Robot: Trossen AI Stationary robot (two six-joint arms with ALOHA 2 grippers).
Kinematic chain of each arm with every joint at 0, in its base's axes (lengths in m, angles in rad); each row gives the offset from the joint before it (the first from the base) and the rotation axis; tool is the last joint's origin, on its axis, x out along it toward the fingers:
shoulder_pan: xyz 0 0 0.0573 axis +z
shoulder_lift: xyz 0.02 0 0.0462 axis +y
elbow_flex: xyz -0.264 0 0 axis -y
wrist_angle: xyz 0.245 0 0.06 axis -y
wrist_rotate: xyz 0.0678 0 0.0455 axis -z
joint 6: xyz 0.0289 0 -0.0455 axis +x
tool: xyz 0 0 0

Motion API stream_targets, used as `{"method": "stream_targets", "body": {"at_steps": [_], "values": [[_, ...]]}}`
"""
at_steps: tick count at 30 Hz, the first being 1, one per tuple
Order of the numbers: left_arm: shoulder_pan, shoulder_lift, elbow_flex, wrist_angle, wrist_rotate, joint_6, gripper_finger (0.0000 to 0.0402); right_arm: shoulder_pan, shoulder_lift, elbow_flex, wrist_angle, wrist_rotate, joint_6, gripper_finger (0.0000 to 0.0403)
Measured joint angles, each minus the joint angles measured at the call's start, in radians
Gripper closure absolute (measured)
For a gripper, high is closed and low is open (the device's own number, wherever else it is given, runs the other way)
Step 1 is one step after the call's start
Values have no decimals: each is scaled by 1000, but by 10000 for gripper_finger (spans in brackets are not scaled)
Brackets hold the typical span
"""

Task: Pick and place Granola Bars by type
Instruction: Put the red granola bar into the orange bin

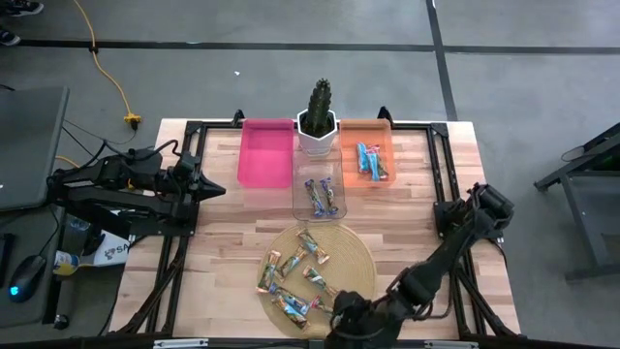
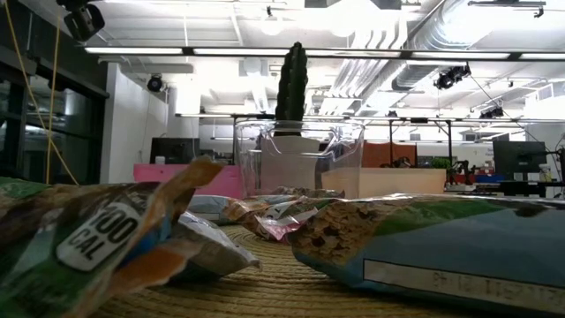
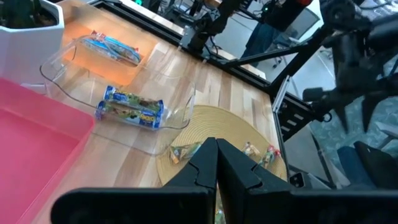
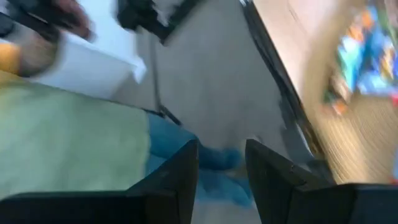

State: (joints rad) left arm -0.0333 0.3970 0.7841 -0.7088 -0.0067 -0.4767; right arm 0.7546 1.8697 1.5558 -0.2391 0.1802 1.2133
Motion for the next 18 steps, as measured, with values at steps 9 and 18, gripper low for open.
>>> {"method": "stream_targets", "body": {"at_steps": [9, 18], "values": [[0, 0, 0, 1, 0, 0, 401, -9, 99, 0, -212, -35, 80, 284], [0, 0, 0, 2, 0, 0, 401, -29, 154, -1, -239, -17, -45, 284]]}}
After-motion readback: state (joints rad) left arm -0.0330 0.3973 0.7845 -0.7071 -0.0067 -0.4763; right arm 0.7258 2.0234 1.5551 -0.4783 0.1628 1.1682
